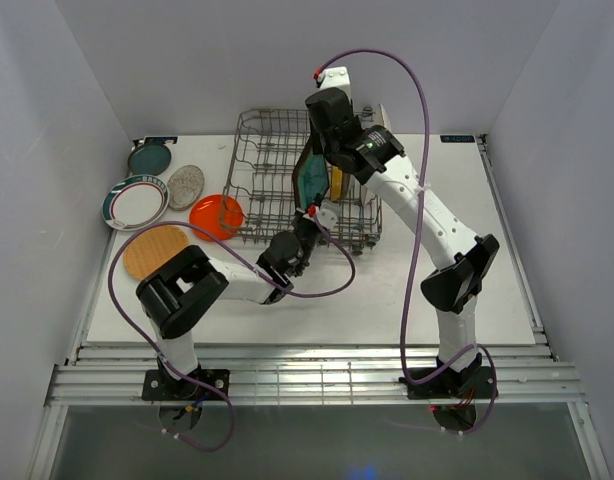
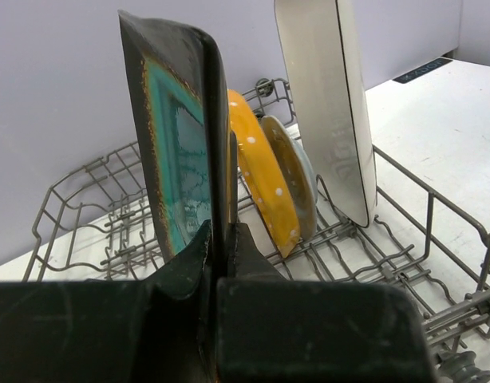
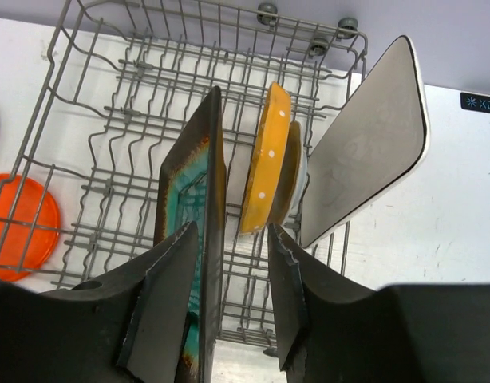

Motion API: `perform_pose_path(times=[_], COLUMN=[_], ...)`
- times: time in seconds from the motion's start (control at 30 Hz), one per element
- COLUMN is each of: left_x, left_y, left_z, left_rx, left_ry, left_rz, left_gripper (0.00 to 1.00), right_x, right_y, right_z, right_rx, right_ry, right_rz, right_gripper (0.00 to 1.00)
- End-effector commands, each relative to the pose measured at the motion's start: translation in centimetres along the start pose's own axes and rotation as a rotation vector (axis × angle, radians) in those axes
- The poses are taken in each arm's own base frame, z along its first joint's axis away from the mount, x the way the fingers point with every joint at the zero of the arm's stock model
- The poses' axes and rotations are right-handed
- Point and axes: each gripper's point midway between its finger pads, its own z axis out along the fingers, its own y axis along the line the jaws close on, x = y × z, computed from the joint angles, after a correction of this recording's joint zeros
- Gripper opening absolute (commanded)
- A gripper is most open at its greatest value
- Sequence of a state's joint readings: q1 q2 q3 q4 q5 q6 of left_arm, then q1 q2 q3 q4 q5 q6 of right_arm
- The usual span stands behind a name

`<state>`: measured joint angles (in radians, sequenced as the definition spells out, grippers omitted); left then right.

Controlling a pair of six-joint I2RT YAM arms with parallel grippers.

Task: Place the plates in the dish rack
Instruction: Insert the plate into the dish rack.

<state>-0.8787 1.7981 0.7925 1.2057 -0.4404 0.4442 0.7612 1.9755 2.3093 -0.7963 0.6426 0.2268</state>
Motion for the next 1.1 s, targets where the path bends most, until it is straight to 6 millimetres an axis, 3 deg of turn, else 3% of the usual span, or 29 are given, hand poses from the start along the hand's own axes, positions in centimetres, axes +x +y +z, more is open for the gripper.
perform_pose_path(times=[0.0, 0.1, 0.2, 0.47, 0.53, 0.57, 0.67, 0.8, 0.9, 0.93, 1.07], left_x=[-5.7, -5.9, -6.0, -7.0, -7.1, -7.2, -7.7, -8.2, -8.4, -8.8, -9.4], left_y=[3.6, 3.9, 4.4, 6.5, 6.8, 6.8, 7.0, 8.4, 8.7, 8.8, 8.8], left_z=[0.5, 0.5, 0.6, 1.2, 1.5, 1.5, 1.7, 2.4, 3.0, 3.1, 3.5], left_rx=[-0.140, -0.146, -0.141, -0.112, -0.103, -0.099, -0.080, -0.062, -0.048, -0.046, -0.026], left_ry=[-0.200, -0.214, -0.224, -0.273, -0.281, -0.287, -0.311, -0.337, -0.349, -0.359, -0.379], left_rz=[-0.100, -0.116, -0.142, -0.250, -0.256, -0.260, -0.273, -0.289, -0.283, -0.283, -0.282], left_gripper=[0.00, 0.00, 0.00, 0.00, 0.00, 0.00, 0.00, 0.00, 0.00, 0.00, 0.00], right_x=[-3.6, -3.8, -4.0, -3.7, -4.4, -3.5, -4.6, -0.9, -0.5, 0.7, 2.6], right_y=[-0.7, -1.0, -1.2, -2.8, -3.8, -4.0, -5.7, -6.4, -7.1, -7.0, -7.0], right_z=[-2.2, -2.5, -2.8, -4.4, -5.8, -5.8, -8.8, -9.4, -10.7, -10.3, -10.4], right_rx=[-0.011, -0.005, -0.007, 0.020, 0.023, 0.029, 0.011, -0.016, -0.035, -0.037, -0.052], right_ry=[-0.101, -0.108, -0.116, -0.127, -0.158, -0.144, -0.208, -0.188, -0.223, -0.205, -0.181], right_rz=[0.063, 0.066, 0.072, 0.090, 0.116, 0.109, 0.164, 0.172, 0.207, 0.197, 0.200], right_gripper=[0.47, 0.47, 0.53, 0.81, 0.87, 0.90, 0.93, 0.94, 0.94, 0.94, 0.94])
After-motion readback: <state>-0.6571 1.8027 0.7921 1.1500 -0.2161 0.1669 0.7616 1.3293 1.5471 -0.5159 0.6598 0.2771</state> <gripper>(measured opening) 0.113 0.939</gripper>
